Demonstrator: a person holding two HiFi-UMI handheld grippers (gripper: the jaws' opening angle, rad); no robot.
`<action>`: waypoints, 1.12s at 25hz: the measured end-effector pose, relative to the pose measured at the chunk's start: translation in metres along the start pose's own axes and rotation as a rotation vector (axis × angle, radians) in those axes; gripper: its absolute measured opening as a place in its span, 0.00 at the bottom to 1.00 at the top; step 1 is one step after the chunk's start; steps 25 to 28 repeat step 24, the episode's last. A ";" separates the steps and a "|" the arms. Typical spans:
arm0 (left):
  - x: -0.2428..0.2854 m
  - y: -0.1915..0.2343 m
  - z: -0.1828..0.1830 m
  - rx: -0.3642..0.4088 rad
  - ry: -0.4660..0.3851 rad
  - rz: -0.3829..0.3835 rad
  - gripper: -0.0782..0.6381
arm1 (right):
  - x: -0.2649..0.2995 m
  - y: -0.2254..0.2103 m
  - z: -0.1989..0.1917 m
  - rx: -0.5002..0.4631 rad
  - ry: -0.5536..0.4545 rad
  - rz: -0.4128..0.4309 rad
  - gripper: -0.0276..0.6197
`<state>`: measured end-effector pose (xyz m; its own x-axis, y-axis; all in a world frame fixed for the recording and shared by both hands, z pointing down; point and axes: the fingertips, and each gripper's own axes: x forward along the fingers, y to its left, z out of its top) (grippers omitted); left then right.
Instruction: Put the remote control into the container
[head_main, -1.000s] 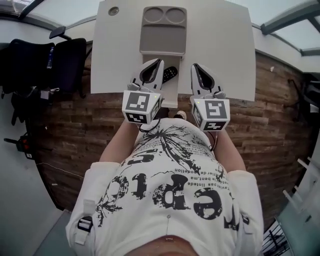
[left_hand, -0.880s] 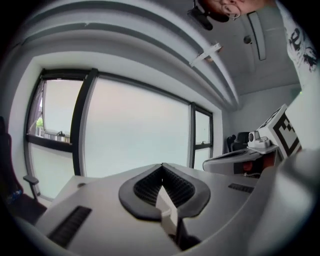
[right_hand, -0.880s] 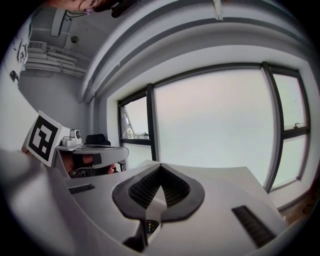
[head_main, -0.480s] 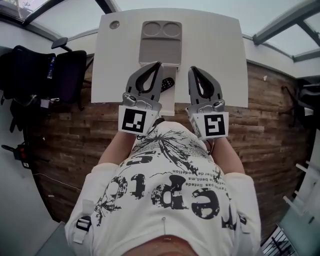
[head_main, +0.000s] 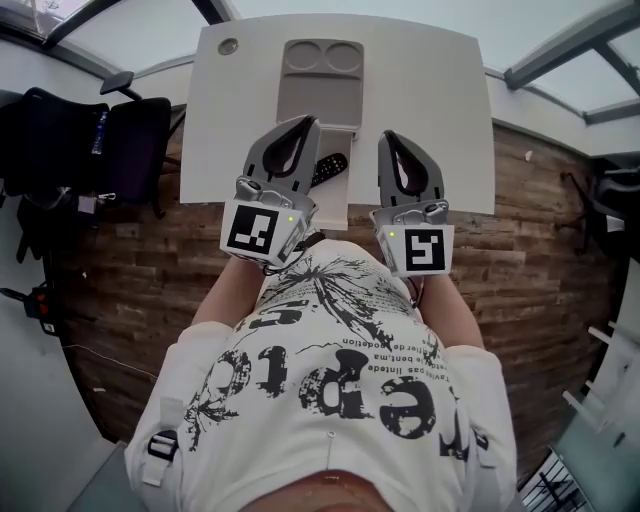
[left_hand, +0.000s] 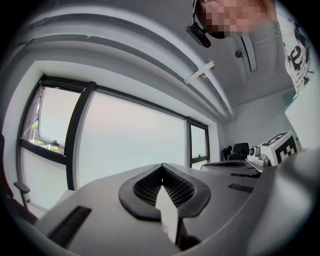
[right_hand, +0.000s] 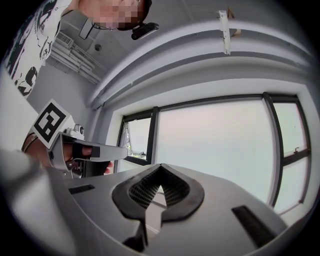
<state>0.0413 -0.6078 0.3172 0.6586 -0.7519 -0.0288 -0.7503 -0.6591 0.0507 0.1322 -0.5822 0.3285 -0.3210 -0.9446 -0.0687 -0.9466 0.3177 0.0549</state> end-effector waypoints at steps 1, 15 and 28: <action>0.000 0.000 0.000 0.005 0.001 -0.001 0.12 | 0.000 0.000 0.000 0.005 0.001 0.002 0.04; 0.002 0.000 0.002 0.003 0.008 -0.001 0.12 | 0.002 0.000 -0.007 0.013 0.028 -0.012 0.05; 0.003 -0.006 0.007 0.003 -0.001 -0.030 0.12 | 0.000 -0.001 -0.004 0.017 0.027 -0.018 0.05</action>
